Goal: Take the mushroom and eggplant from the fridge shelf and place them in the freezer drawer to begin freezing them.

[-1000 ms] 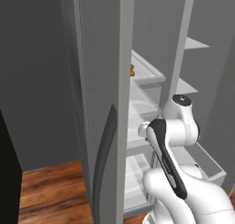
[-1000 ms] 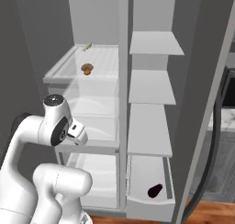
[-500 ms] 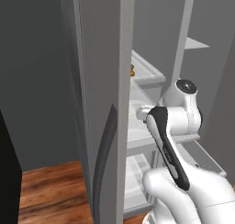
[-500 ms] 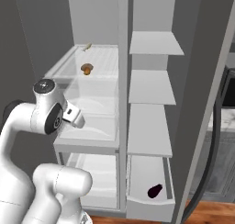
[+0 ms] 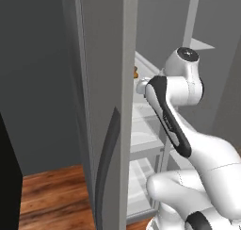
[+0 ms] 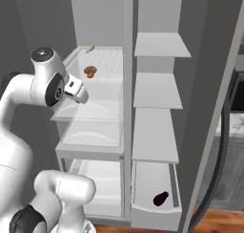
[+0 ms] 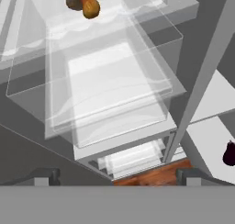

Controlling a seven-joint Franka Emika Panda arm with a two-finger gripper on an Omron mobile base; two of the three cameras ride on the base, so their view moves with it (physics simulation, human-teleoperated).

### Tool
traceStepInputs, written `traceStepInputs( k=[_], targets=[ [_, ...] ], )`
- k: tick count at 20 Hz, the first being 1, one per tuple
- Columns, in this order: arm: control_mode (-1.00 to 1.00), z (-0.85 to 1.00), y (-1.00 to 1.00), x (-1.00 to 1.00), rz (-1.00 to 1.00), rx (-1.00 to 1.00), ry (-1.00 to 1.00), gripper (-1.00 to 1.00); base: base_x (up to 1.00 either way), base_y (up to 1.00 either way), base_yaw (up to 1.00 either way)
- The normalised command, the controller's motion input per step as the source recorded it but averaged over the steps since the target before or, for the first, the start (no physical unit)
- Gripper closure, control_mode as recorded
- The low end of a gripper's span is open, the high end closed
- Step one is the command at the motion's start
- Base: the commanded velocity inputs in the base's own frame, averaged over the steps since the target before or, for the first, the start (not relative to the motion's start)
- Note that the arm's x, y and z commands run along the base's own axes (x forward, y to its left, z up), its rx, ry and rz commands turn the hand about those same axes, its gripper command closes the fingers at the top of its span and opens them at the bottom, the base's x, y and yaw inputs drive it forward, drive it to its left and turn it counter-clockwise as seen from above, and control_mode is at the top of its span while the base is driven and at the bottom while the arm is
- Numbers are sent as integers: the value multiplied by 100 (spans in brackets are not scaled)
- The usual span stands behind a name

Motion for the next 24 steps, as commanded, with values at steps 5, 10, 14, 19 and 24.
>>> traceStepInputs(
  k=[5, 10, 14, 19, 24],
  targets=[
    [-100, 34, -1, 77, 0, 0, 0, -100, 0, 0, 0],
    [-100, -8, 0, 77, 0, -1, 1, -100, 0, 0, 0],
    [-100, -5, 0, 84, 0, 0, 0, -100, 0, 0, 0],
    [-100, -25, 0, 68, 0, 0, 0, -100, 0, 0, 0],
    [-100, -35, 0, 67, 0, 0, 0, -100, 0, 0, 0]
  ],
)
